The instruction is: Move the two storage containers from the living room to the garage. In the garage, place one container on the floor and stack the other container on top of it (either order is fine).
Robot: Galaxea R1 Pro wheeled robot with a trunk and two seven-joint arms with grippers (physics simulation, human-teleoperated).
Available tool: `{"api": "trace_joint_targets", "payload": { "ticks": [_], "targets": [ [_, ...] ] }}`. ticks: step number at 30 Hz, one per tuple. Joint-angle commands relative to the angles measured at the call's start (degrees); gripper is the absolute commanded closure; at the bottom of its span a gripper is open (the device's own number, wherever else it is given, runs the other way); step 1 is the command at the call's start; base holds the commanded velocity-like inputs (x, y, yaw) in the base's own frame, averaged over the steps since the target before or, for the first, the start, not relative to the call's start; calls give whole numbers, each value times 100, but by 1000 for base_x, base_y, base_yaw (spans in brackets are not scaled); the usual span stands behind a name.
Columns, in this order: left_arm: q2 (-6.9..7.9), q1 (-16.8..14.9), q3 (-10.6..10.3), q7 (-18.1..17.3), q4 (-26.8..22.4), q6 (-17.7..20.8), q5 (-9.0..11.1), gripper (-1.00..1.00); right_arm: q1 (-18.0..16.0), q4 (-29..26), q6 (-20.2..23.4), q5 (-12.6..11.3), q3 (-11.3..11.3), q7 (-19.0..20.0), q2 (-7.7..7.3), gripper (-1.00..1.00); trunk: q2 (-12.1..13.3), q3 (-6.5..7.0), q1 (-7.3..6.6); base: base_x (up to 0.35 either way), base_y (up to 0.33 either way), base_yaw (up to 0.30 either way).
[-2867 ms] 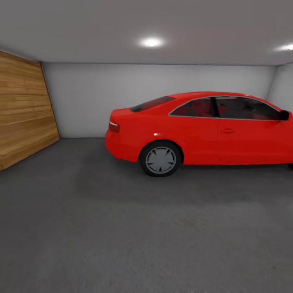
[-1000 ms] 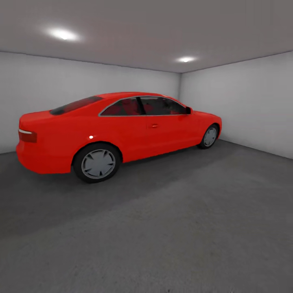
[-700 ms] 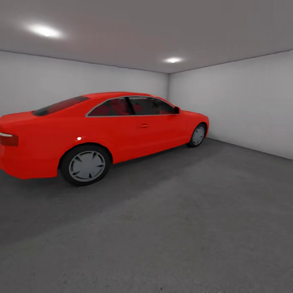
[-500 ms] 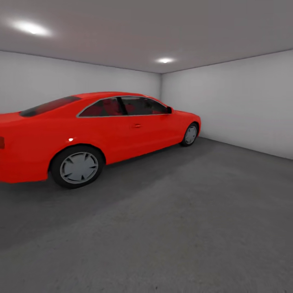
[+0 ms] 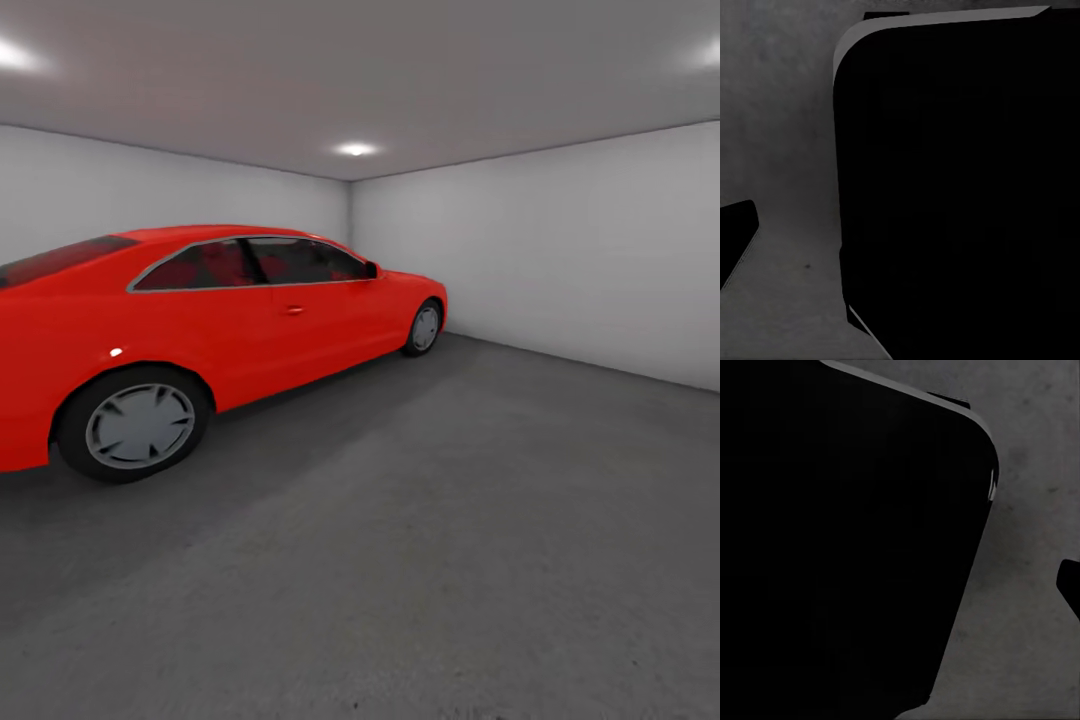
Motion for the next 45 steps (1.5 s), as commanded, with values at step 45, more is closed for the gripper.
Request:
{"api": "trace_joint_targets", "payload": {
  "ticks": [45],
  "targets": [
    [-17,-1,40,1,-1,-7,63,-100,-1,4,-58,-658,56,2,-42,-100,-2,-4,0,0,0,-286]
  ]
}}
